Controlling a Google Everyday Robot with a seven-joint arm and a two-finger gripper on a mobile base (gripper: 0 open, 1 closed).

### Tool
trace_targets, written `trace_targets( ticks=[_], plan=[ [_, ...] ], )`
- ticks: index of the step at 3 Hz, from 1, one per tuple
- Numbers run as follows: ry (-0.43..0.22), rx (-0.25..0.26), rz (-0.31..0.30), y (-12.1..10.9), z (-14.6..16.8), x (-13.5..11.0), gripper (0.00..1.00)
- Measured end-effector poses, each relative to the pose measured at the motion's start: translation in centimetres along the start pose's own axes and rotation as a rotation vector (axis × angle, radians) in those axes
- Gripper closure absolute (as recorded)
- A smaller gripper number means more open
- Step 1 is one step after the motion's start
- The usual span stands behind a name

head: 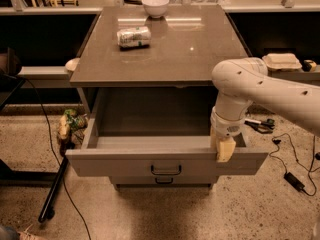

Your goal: Open top drawer

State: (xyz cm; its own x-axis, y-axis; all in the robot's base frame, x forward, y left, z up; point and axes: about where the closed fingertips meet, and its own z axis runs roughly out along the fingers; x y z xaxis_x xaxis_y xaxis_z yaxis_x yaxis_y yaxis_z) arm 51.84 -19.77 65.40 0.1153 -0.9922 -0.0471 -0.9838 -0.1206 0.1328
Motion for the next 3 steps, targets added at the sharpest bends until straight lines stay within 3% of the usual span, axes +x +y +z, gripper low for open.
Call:
trace_targets(
  ticks=[1,3],
  plan=[
    [0.0,0.0,0.0,0.0,0.03,-0.01,0.89],
    [-0.032,0.008,-0.014,0.44,-0.49,0.58,0.35]
  ],
)
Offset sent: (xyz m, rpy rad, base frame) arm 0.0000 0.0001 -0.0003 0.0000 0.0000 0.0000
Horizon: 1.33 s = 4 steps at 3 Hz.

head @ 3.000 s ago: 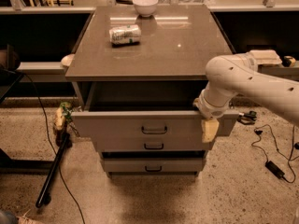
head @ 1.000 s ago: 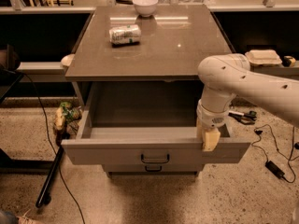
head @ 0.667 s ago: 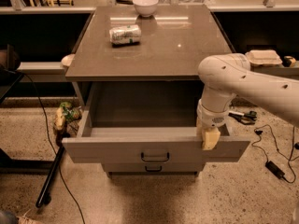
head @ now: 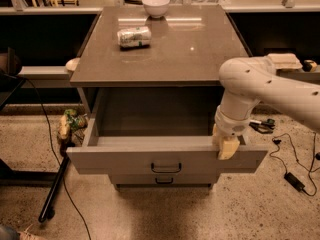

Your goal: Open top drawer

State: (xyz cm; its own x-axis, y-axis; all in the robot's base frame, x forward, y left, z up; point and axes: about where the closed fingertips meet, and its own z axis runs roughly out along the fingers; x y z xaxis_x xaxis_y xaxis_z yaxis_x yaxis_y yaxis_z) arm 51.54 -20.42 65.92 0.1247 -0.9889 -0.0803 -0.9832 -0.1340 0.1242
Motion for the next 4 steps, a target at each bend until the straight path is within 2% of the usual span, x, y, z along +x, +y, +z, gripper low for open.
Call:
trace_targets(
  ticks=[1,2,3,4],
  plan=[
    [0.002,0.007,0.001,0.1,-0.4,0.2,0.12],
    [0.015,0.05,-0.001,0.7,-3.8,1.1,0.0],
    [0.047,0.114,0.008,1.4,-8.5,1.9,0.0],
    [0.082,0.18,0.043,2.2,-13.7,2.4,0.0]
  ],
)
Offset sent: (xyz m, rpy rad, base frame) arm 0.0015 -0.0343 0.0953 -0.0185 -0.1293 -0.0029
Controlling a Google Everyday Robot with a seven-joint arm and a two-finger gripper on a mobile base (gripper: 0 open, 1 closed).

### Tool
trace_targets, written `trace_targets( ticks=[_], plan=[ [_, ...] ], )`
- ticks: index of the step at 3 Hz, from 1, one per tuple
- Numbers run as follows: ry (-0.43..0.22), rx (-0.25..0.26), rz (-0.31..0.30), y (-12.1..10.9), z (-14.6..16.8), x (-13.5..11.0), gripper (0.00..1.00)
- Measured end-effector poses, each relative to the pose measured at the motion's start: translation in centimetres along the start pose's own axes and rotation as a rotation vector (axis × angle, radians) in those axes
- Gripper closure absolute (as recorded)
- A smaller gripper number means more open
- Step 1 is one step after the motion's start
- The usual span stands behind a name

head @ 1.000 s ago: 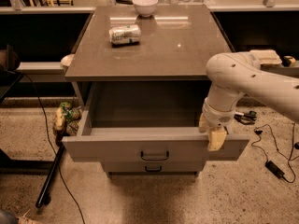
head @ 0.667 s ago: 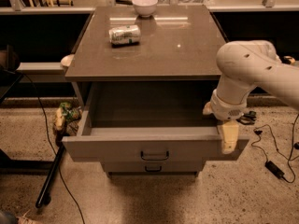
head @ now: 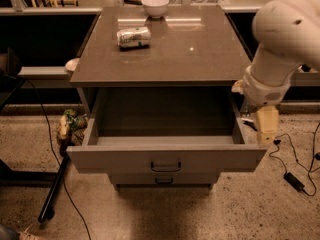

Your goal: Open top drawer

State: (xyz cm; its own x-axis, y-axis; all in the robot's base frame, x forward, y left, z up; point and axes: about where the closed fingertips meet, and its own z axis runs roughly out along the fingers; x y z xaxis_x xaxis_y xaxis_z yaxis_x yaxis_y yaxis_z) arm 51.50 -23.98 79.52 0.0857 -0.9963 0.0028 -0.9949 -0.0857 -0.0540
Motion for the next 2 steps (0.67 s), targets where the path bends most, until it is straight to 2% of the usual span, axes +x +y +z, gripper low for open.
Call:
trace_targets(
  ticks=[1,2],
  plan=[
    [0.014,0.083,0.039,0.3,-4.7,0.9,0.0],
    [0.035,0.145,0.039,0.8,-7.6,1.0,0.0]
  ],
)
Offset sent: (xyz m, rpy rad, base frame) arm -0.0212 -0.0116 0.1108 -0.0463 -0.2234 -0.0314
